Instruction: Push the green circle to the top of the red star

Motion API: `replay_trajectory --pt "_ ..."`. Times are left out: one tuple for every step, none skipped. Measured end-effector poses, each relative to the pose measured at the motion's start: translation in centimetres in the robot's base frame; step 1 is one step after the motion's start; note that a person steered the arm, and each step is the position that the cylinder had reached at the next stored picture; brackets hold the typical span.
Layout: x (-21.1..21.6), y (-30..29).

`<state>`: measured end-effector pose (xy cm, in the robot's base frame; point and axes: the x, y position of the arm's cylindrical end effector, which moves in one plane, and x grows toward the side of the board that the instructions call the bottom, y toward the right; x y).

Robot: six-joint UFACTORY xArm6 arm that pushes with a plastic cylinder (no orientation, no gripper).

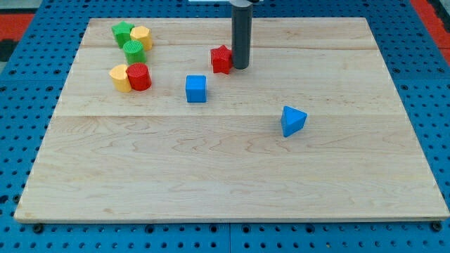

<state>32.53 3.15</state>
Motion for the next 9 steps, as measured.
replay_trajectory --pt "3.4 -2.8" --pt "6.5 -6.7" --pt "5.9 -11.5" --pt "2.6 -14.1" --pt "-0.6 -17.2" --pt "-2.8 -17.9" --pt "-0.5 -17.9" --pt "1.3 -21.4" --pt "1.2 -26.8"
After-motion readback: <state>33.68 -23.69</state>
